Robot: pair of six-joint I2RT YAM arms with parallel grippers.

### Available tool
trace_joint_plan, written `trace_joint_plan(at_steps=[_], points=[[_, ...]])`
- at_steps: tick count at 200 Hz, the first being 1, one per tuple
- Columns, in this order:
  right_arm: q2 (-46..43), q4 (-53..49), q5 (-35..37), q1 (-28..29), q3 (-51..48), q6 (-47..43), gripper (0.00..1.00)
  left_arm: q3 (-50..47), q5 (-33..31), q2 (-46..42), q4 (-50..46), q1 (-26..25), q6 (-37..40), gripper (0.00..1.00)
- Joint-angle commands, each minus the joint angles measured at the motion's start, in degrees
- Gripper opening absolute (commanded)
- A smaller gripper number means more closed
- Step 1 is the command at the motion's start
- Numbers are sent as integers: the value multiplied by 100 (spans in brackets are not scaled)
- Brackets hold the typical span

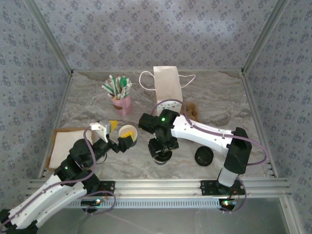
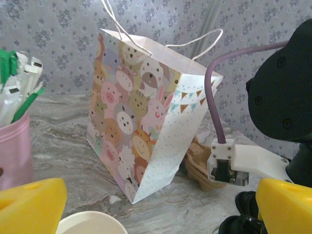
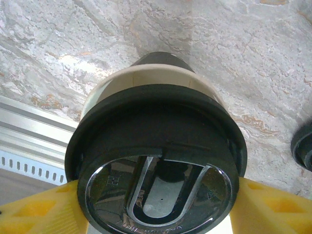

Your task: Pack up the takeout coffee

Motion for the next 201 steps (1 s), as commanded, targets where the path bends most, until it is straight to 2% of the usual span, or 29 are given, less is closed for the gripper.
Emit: trace_joint_plan(at_steps=[1,201], points=[[132,-167,108,48,213,-66,70,-33,-215,-108,69,27,57,99],[398,-155,227,91,215,-168,70,3,-148,89,112,21,47,99]])
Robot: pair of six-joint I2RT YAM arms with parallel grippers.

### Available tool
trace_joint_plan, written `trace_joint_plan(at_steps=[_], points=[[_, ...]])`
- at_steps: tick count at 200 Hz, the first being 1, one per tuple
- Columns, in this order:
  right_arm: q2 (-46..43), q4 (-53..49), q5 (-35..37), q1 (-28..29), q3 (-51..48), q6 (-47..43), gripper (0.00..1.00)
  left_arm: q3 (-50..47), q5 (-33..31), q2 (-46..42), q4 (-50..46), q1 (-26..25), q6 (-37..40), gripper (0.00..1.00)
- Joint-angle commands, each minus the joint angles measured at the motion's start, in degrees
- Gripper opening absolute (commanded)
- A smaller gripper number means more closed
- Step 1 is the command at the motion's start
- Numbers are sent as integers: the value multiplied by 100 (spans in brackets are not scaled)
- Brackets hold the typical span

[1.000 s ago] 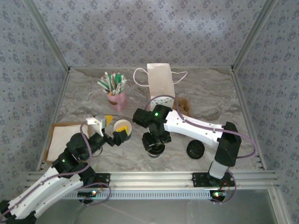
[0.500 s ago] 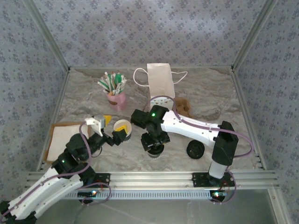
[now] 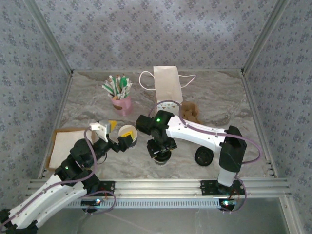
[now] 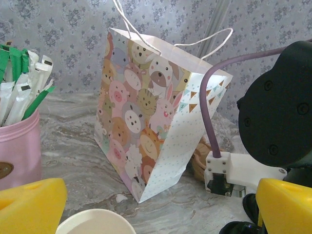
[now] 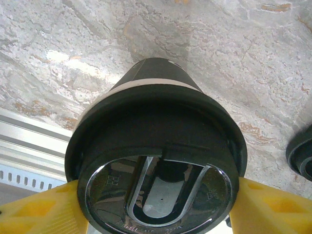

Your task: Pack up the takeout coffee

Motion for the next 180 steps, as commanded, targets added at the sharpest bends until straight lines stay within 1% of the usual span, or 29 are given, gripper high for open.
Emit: trace_joint_plan(at_steps=[1,180], points=[[96,-150,79,39,152,-78,70,24,-22,27,128,25,50,99],[144,-101,108,64,284,-84,70,49,41,219,179,26,51,99]])
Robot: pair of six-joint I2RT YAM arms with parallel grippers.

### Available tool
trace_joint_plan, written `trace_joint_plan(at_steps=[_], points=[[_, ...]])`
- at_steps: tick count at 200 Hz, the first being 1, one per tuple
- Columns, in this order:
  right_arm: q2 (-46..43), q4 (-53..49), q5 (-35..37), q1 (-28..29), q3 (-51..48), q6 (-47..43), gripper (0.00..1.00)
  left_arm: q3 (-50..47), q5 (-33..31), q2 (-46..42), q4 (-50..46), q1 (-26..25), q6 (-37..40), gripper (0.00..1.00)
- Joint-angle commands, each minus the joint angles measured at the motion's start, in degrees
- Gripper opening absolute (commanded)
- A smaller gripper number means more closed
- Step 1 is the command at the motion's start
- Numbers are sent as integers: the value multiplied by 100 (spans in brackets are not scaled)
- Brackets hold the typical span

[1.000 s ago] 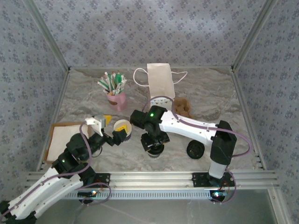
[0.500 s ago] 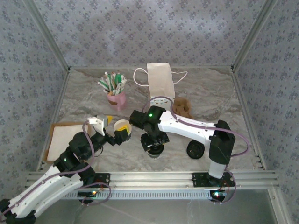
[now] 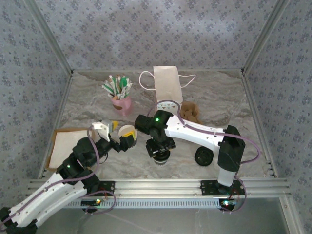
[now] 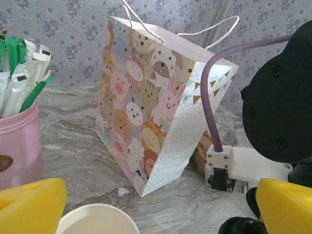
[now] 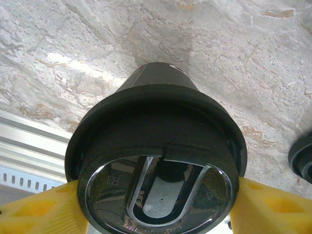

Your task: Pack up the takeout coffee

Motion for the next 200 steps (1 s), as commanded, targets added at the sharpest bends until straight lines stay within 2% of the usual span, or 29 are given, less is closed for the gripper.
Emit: trace_joint_plan(at_steps=[1,200], points=[[59,-119,105,58,177,-84,70,49,39,22,169,23,52,99],[226,-98,124,147,-139,-50,70,49,83,99,193,23,42,99]])
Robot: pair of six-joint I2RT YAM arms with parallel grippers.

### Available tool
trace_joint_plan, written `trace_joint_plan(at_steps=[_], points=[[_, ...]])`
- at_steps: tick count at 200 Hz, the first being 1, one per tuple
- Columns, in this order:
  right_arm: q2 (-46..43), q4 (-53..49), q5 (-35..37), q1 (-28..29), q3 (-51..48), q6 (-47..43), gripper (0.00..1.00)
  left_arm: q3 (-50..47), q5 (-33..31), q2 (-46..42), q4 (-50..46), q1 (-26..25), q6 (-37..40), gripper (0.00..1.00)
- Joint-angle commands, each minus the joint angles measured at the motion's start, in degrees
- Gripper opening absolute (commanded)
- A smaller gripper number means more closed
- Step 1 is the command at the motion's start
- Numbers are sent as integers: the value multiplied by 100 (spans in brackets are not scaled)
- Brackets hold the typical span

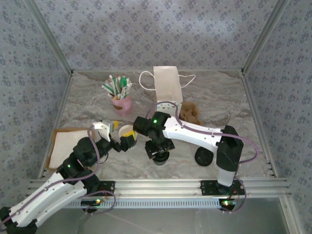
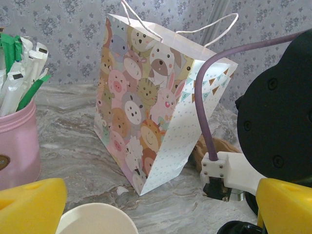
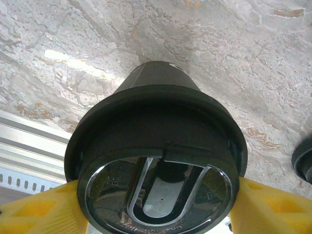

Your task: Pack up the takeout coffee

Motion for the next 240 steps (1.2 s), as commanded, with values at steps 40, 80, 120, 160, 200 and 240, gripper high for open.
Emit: trace_joint_plan(at_steps=[40,80,120,160,200,240], points=[[157,-128,129,66,-181,-41,70,52,38,63,188,23,43,99],[232,-226,270,105,-234,8,69,49,48,66,188,29,40,100],[356,-219,340,170,-346,57,69,43,48,67,188,28,34,99],[509,-111,277,202,-480,65,69,56,57,72,182,23,36,100],[629,-51,220,283,-513,57,69,58,64,73,188,24,36,99],[556,69,139,282,-724,130,69,65,75,90,188,23,31,99]])
